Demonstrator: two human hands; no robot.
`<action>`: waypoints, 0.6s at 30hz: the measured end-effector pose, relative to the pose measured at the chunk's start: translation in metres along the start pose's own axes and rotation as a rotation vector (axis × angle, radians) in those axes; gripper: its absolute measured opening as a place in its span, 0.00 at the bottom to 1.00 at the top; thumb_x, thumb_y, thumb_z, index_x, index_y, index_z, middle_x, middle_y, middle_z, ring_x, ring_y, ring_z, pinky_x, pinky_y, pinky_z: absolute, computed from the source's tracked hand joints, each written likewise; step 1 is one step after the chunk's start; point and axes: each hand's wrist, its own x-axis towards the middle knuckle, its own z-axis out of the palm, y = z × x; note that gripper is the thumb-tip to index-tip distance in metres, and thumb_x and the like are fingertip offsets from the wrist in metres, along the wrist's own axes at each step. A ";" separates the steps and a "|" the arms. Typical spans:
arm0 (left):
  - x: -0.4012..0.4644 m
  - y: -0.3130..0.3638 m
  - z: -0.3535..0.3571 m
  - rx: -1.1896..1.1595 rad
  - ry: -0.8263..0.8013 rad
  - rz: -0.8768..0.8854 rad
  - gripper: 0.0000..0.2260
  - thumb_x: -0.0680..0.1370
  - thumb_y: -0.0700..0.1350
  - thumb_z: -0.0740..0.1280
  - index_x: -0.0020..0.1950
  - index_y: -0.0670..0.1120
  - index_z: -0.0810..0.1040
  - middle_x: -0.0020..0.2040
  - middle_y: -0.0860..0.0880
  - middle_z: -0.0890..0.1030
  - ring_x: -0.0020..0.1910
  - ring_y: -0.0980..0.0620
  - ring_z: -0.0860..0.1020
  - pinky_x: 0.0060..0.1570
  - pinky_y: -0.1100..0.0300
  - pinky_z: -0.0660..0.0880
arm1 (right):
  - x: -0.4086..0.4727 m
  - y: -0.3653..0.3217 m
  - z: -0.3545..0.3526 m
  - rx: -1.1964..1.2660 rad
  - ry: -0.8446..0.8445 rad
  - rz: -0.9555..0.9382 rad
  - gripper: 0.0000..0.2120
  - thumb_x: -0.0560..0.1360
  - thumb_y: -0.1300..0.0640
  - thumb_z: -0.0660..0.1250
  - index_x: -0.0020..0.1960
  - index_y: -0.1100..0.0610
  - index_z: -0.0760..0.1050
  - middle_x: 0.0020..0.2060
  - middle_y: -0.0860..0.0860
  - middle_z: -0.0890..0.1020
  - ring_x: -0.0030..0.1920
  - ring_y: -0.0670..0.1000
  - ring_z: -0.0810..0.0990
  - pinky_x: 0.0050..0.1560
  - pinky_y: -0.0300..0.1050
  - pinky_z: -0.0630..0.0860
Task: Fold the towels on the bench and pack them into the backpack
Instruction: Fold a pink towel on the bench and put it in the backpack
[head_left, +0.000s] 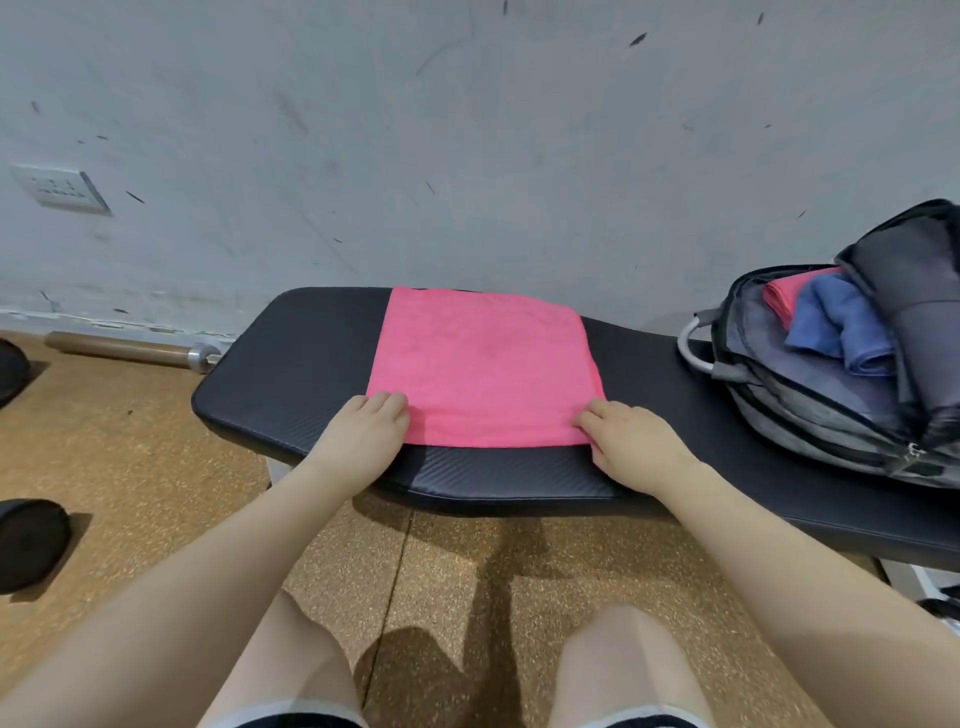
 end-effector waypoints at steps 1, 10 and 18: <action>0.000 0.003 -0.005 -0.017 -0.035 -0.049 0.12 0.56 0.36 0.76 0.36 0.42 0.80 0.39 0.45 0.80 0.34 0.47 0.79 0.29 0.59 0.73 | -0.002 0.002 0.001 -0.004 -0.006 0.029 0.18 0.76 0.63 0.55 0.65 0.56 0.67 0.61 0.52 0.72 0.60 0.54 0.72 0.53 0.47 0.69; -0.024 0.003 -0.029 -0.782 -0.019 -0.377 0.06 0.79 0.41 0.58 0.53 0.50 0.71 0.44 0.47 0.80 0.40 0.45 0.78 0.41 0.52 0.72 | -0.012 0.022 -0.003 0.758 0.107 0.197 0.05 0.71 0.65 0.58 0.41 0.67 0.71 0.32 0.55 0.72 0.35 0.52 0.68 0.38 0.46 0.62; -0.032 0.000 -0.065 -1.156 0.099 -0.513 0.09 0.78 0.43 0.63 0.43 0.55 0.80 0.45 0.60 0.80 0.44 0.67 0.76 0.42 0.74 0.70 | -0.028 0.039 -0.029 1.510 -0.043 0.166 0.11 0.76 0.67 0.59 0.40 0.57 0.76 0.30 0.46 0.78 0.31 0.43 0.73 0.31 0.32 0.68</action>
